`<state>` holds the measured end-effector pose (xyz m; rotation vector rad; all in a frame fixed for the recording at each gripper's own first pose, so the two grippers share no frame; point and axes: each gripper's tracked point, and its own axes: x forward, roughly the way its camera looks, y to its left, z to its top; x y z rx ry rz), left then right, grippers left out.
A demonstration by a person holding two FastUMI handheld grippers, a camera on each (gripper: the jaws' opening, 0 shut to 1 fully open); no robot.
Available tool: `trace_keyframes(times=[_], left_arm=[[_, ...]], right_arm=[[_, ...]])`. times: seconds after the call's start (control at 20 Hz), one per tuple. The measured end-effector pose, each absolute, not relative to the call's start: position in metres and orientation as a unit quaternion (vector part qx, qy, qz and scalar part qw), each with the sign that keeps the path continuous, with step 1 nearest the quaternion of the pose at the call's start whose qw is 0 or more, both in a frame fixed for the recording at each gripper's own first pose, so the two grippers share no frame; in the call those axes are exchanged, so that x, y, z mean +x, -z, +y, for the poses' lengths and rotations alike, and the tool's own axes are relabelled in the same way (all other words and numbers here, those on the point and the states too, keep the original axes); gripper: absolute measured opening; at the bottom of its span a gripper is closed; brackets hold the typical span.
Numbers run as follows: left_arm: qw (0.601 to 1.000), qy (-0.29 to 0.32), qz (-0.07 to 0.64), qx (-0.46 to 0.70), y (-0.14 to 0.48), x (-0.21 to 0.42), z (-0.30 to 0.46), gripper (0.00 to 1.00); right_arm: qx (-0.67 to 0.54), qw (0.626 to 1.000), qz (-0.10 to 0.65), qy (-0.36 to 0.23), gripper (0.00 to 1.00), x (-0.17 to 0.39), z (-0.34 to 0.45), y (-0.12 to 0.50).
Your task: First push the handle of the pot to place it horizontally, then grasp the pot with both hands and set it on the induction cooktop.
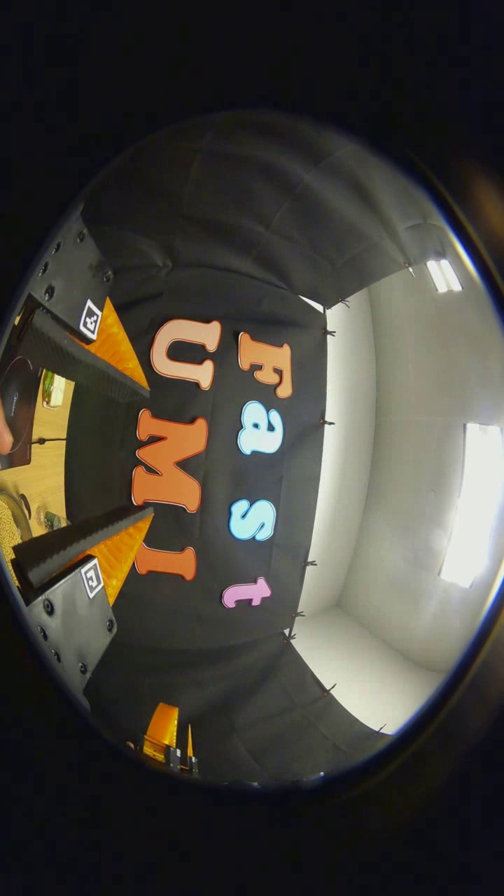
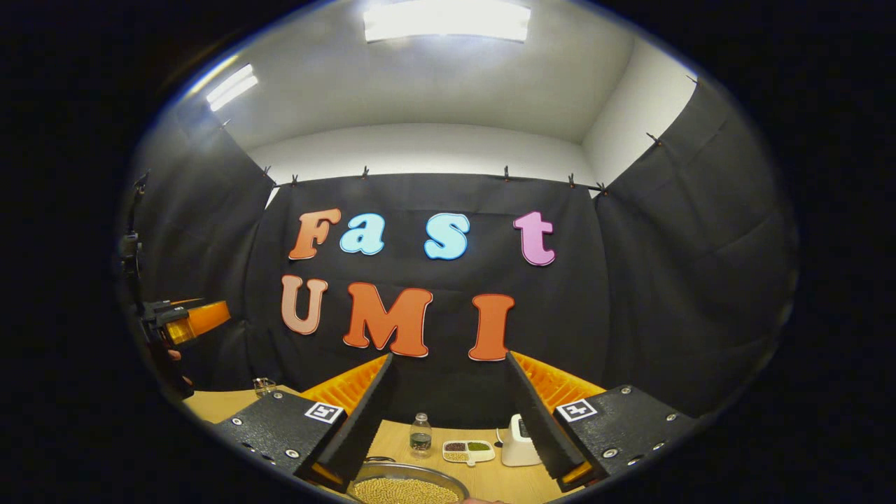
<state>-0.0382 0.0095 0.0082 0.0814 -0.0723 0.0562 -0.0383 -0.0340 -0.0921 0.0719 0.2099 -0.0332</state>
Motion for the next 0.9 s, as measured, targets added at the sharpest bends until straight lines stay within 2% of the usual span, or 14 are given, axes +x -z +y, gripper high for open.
trace_keyframes(times=[0.2,0.4,0.6,0.75,0.9], left_arm=[[0.998,-0.036,-0.035,0.046,-0.002,-0.047,0.022,0.97],[0.996,-0.070,-0.037,0.051,0.002,-0.053,0.047,0.97],[0.994,-0.088,-0.036,0.054,0.007,-0.053,0.060,0.98],[0.991,-0.104,-0.043,0.068,0.008,-0.051,0.069,0.98],[0.993,-0.095,-0.035,0.067,0.020,-0.048,0.062,0.97]], right_arm=[[0.045,0.989,0.142,0.014,0.95,-0.052,-0.027,0.125],[0.074,0.975,0.208,0.017,0.95,-0.071,-0.025,0.171],[0.088,0.963,0.254,0.001,0.90,-0.090,-0.016,0.208],[0.114,0.950,0.292,-0.022,0.81,-0.107,-0.004,0.239],[0.146,0.925,0.349,-0.039,0.65,-0.132,0.007,0.285]])
